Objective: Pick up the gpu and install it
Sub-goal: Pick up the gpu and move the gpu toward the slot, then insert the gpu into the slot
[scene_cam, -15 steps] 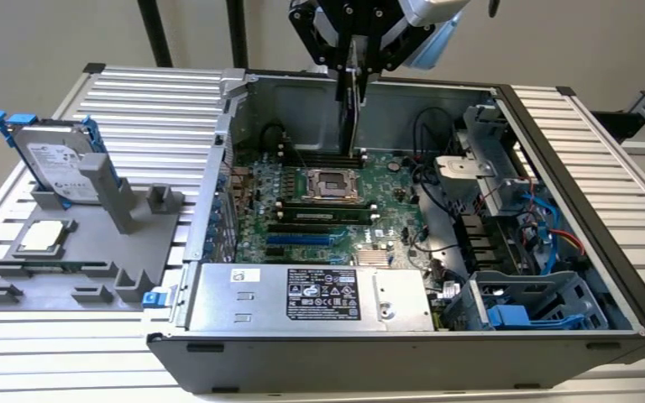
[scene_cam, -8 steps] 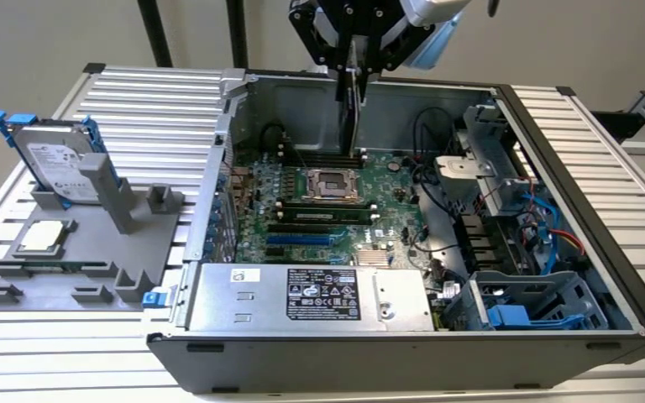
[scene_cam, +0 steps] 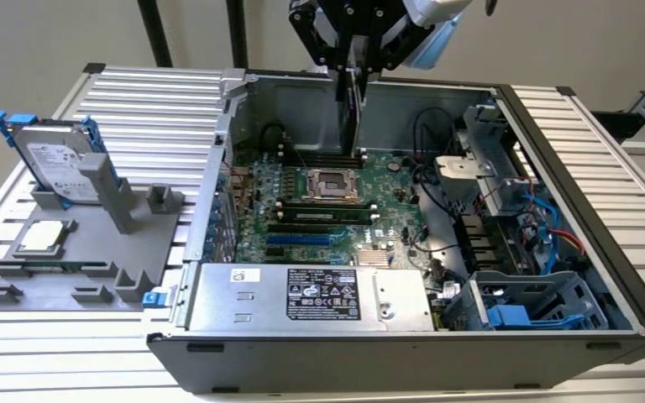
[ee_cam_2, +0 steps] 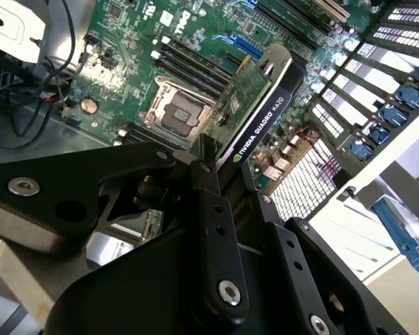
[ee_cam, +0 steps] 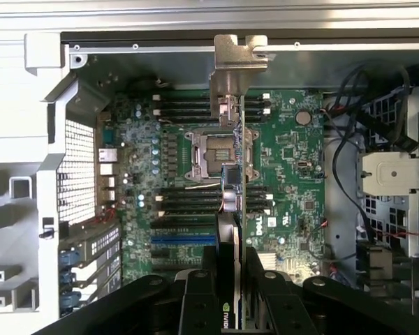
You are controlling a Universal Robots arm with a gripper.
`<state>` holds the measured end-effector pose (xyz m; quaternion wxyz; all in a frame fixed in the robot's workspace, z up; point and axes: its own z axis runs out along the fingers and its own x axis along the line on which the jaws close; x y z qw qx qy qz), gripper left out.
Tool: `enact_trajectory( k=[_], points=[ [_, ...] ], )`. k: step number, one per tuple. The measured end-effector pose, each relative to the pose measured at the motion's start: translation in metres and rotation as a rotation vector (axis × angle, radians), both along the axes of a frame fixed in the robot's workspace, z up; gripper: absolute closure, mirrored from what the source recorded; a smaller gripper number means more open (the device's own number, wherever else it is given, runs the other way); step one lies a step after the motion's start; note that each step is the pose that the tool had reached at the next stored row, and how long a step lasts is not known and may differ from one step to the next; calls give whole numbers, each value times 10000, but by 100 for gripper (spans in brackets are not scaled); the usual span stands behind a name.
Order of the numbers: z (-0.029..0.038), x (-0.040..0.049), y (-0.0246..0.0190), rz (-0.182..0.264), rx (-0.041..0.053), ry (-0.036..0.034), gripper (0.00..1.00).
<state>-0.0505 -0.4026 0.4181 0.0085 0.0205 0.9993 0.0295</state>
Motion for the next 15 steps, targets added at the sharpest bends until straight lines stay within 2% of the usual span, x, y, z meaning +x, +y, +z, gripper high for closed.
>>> enact_trajectory(
  k=[15],
  points=[
    [1,0,0,451,-1,1,100]
  ],
)
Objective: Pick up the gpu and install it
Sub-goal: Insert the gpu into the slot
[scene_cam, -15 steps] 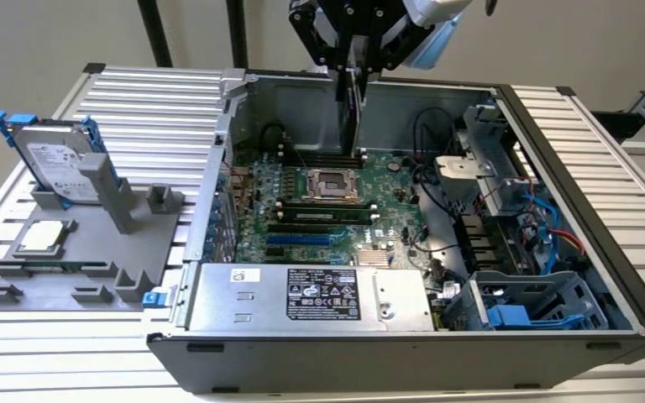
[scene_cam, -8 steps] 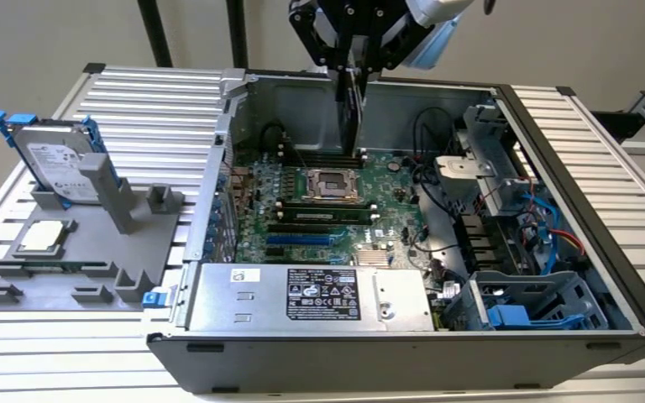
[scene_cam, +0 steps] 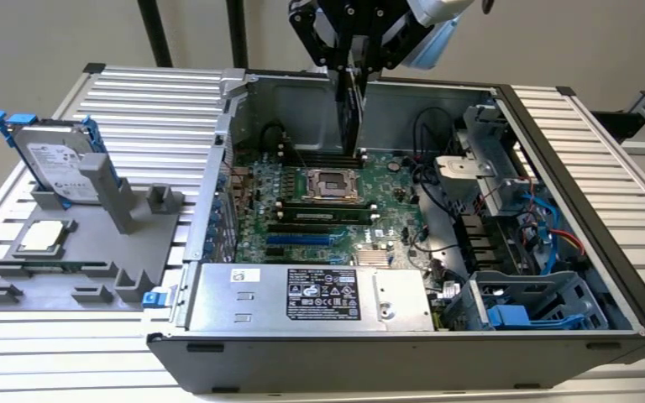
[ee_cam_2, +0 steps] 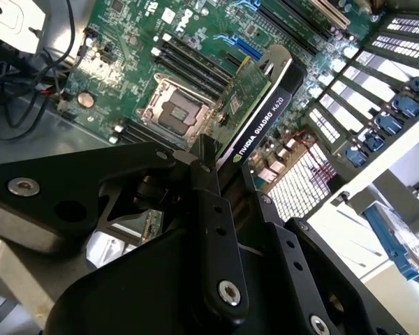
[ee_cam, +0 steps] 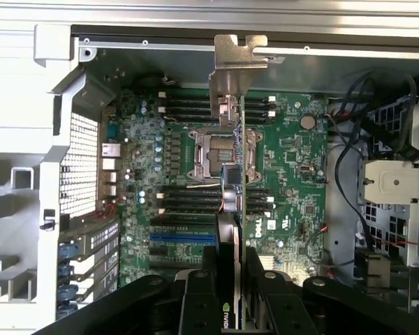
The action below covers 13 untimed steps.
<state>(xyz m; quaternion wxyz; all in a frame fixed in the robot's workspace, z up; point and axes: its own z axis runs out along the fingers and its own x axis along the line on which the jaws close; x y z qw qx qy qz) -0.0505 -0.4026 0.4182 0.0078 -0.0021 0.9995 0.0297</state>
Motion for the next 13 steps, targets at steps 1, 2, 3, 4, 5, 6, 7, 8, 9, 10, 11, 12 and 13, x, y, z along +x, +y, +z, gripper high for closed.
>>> enact_trajectory(
  k=[1,2,3,4,5,6,7,8,9,10,11,12,13],
  points=[
    [0,0,0,7,0,0,100],
    [0,0,0,13,0,0,100],
    [0,0,0,15,0,0,100],
    [0,0,0,20,0,0,100],
    [0,0,0,23,0,0,100],
    [0,0,0,34,0,0,100],
    [0,0,0,70,-1,0,100],
    [0,0,0,115,-1,0,100],
    [0,0,0,171,-1,0,100],
    [0,0,0,220,0,0,100],
    [0,0,0,274,0,0,100],
    [0,0,0,328,0,-1,100],
    [0,0,0,393,0,-1,100]
  ],
)
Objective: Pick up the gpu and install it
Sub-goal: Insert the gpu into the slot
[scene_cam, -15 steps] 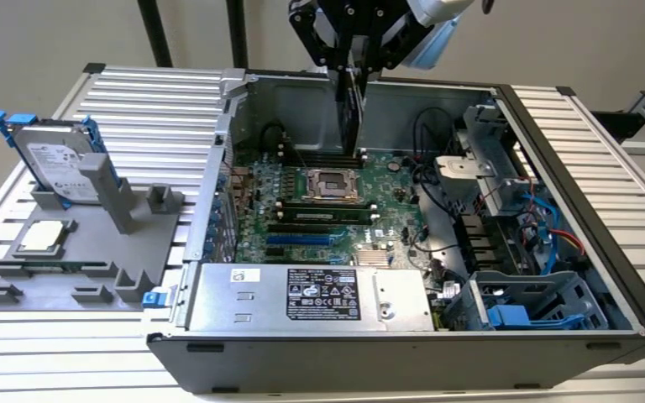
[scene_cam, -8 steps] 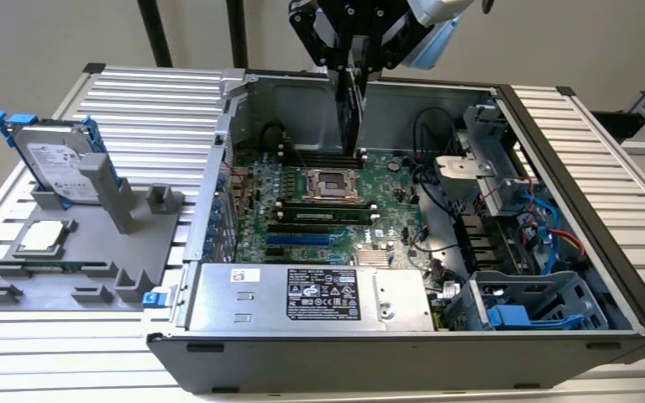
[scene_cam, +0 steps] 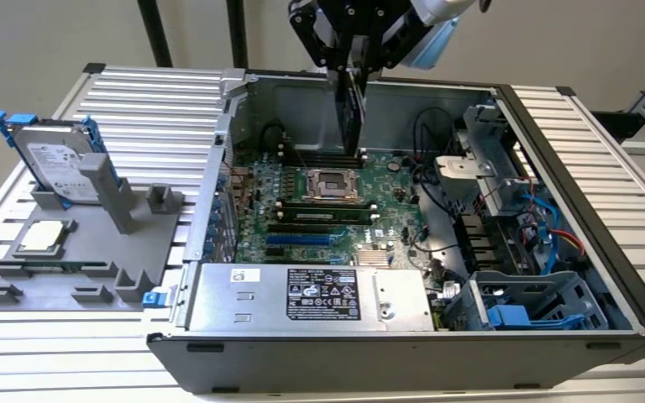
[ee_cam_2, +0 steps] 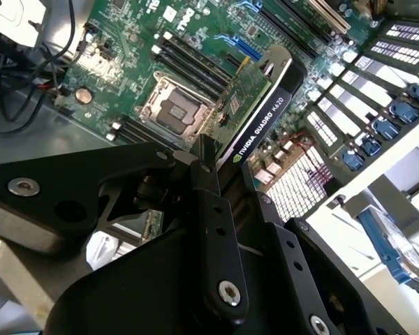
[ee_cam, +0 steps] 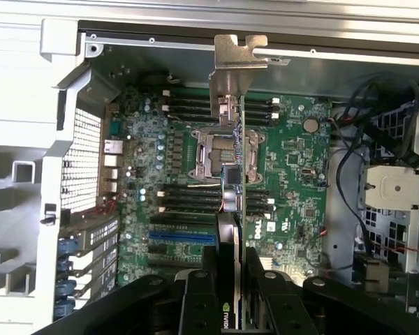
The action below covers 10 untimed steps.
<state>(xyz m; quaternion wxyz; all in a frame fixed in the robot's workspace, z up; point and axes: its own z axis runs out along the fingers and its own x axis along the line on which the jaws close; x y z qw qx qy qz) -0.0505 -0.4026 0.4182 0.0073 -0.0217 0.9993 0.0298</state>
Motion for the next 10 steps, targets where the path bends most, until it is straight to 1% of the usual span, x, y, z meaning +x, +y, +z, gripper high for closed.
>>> enact_trajectory(
  k=[10],
  points=[
    [0,0,0,667,-1,0,100]
  ],
)
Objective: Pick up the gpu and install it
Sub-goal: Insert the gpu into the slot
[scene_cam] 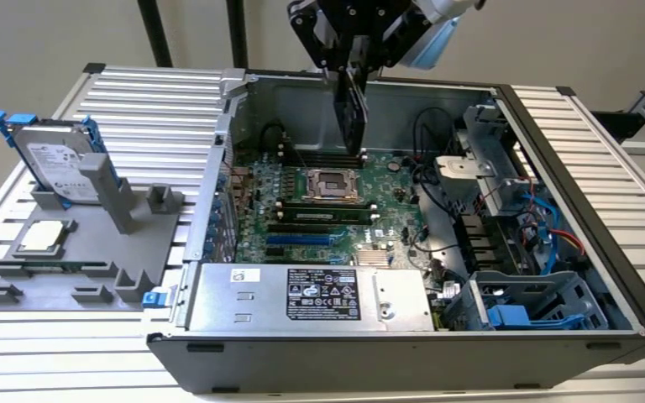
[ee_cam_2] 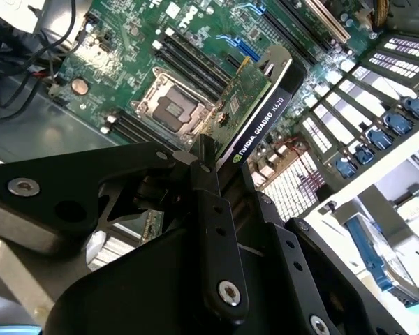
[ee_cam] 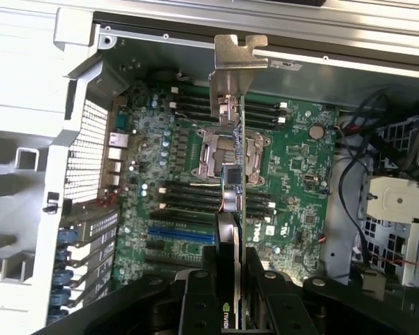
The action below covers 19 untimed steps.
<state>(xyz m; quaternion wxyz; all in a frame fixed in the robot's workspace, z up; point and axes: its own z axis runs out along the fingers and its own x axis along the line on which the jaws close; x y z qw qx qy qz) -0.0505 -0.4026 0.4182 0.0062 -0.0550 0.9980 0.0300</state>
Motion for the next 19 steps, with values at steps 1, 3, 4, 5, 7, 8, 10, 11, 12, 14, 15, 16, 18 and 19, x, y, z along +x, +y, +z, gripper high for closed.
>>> enact_trajectory(
  k=[1,3,4,5,7,8,10,11,12,14,15,16,18,19],
  points=[
    [0,0,0,60,1,0,100],
    [0,0,0,144,0,0,100],
    [0,0,0,150,0,0,100],
    [0,0,0,152,0,0,100],
    [0,0,0,156,1,0,100],
    [0,0,0,158,0,0,100],
    [0,0,0,177,1,0,100],
    [0,0,0,195,1,0,100],
    [0,0,0,215,0,0,100],
    [0,0,0,267,0,0,100],
    [0,0,0,291,1,0,100],
    [0,0,0,317,1,0,100],
    [0,0,0,373,1,0,100],
    [0,0,0,406,1,0,100]
  ],
)
